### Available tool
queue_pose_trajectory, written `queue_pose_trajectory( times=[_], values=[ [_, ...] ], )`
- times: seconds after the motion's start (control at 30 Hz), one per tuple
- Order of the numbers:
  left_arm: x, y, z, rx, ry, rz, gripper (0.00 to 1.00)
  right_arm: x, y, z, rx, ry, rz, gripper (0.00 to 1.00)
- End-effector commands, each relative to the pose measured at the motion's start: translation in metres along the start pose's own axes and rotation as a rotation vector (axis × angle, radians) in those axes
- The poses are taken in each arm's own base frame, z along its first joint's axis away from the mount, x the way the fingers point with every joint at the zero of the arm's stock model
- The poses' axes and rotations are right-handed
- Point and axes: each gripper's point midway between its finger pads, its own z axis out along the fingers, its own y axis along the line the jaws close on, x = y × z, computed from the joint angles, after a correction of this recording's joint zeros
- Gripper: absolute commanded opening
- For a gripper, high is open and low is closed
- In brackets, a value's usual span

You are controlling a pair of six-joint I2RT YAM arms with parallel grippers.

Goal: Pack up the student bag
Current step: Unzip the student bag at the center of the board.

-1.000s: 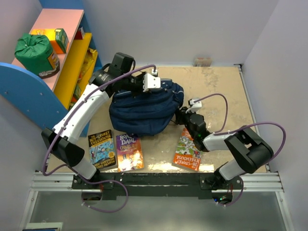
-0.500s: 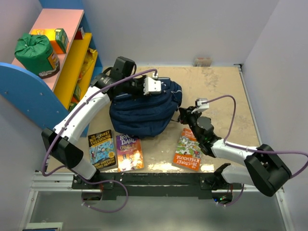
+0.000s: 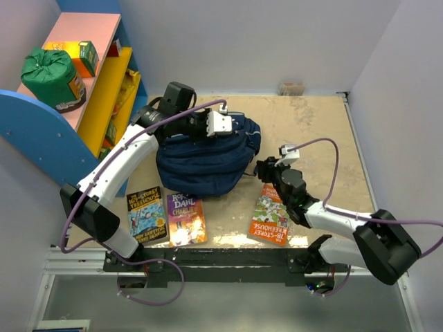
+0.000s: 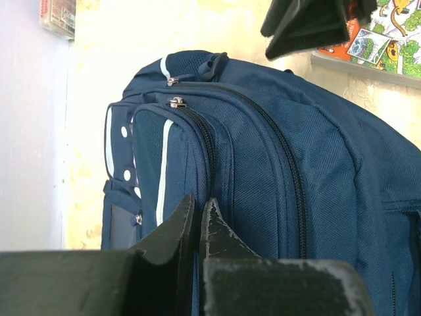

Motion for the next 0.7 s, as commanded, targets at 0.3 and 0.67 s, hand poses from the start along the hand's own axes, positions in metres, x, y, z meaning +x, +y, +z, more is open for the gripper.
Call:
queue_pose_trajectory(
  times=[0.3, 0.67],
  values=[
    [-0.058, 0.028, -0.040, -0.134, -0.144, 0.131, 0.00, 0.003, 0.006, 0.017, -0.049, -0.141, -0.061, 0.58],
    [-0.059, 0.023, -0.038, -0.112, -0.158, 0.117, 0.00, 0.004, 0.014, 0.031, -0.089, -0.194, -0.074, 0.45]
  ],
)
